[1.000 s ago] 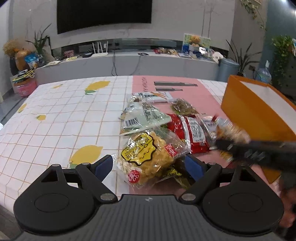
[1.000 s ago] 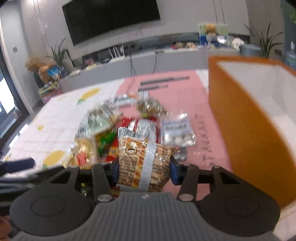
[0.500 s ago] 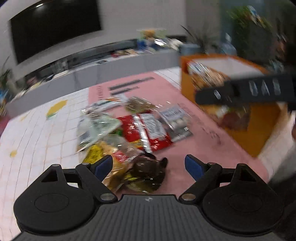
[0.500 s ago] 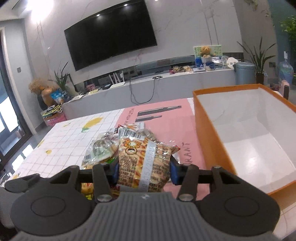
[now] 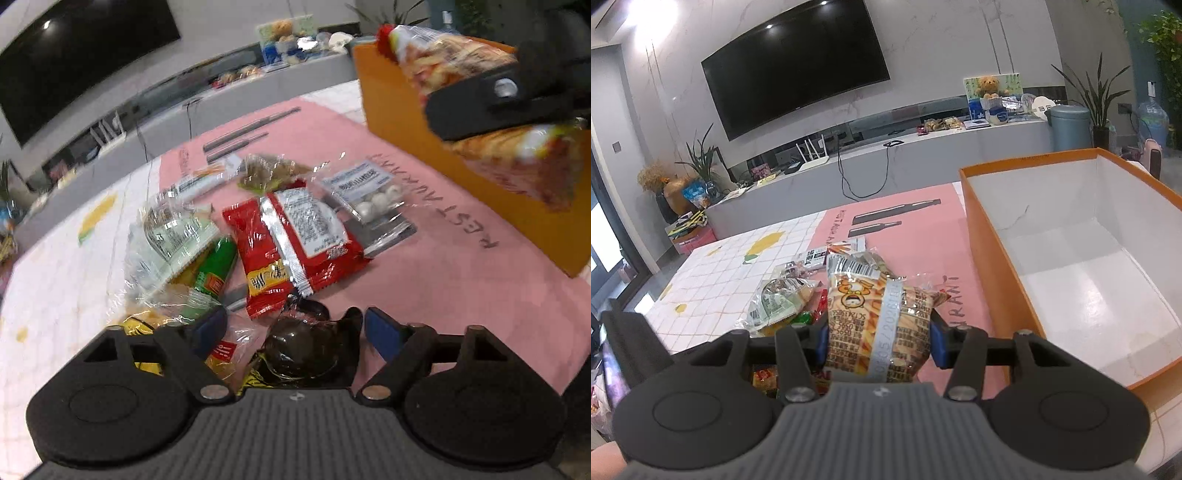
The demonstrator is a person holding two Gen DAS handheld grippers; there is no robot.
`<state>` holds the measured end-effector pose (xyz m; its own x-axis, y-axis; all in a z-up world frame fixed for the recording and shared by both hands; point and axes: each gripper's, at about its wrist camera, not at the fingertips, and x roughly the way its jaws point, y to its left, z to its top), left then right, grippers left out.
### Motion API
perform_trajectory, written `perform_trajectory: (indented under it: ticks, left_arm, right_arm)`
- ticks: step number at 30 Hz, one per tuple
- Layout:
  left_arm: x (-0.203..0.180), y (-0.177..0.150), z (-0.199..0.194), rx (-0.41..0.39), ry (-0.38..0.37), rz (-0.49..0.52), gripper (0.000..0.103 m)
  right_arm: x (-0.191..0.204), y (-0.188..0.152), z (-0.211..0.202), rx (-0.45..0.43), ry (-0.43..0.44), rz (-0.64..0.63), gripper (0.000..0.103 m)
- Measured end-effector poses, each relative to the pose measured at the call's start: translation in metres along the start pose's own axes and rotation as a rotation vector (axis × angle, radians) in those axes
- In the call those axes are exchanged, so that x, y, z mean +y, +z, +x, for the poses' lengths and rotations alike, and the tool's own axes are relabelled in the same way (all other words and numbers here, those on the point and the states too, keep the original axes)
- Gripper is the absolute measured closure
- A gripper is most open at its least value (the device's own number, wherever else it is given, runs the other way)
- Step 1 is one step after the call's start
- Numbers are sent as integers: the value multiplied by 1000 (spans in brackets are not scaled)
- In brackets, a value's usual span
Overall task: Organize snacks
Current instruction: 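Carry the peanut bag into the orange box and open the right gripper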
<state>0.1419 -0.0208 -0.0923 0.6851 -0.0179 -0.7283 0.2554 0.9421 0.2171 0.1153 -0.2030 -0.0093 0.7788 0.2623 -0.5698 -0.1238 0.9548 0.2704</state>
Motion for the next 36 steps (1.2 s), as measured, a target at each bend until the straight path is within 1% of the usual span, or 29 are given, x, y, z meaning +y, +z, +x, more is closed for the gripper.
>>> perform_trajectory:
  ticks: [2,3,5,8,12,15,17,20,22,24,28,29,36]
  left_arm:
    - [13,1,4,28,-69,-111,25]
    - [18,1,5,40,-92,-144,28]
    - [22,2,5,49,-88,-161,38]
    - [25,2,2,50,-85,-194,41]
    - [35,4,-5,51,-140,-282,42]
    - [36,8,-16,21,-121,-304,42]
    - [39,11,-23,-6,-159,-315,42]
    - [46,16,-31,-27,-236,-366,42]
    - [48,20,-36,-46,-253,-382,44]
    - [49,23,-42,-72,-253,-385,44]
    - [54,29,-50,-97,-302,-418,47]
    - [55,30,-51,-102,-314,-428,50]
    - [62,34,-51,-105,-347,-470,53]
  right_arm:
    - [0,0,1,2,-2,-4,54]
    - [1,0,2,2,-4,-6,54]
    - [0,-1,2,0,-6,-7,54]
    - [0,-2,3,0,-11,-7,54]
    - [0,-2,4,-4,-16,-6,54]
    - [0,-2,3,-12,-12,-10,54]
    - [0,-3,2,-18,-8,-13,55]
    - [-1,-3,-1,-27,3,-12,55]
    - [-2,-2,-5,-34,11,-4,55]
    - [-5,0,-11,-54,25,3,55]
    - [-15,8,-25,-113,50,28,54]
    - [-19,10,-29,-126,50,39,55]
    - [-49,20,-45,-183,23,129,54]
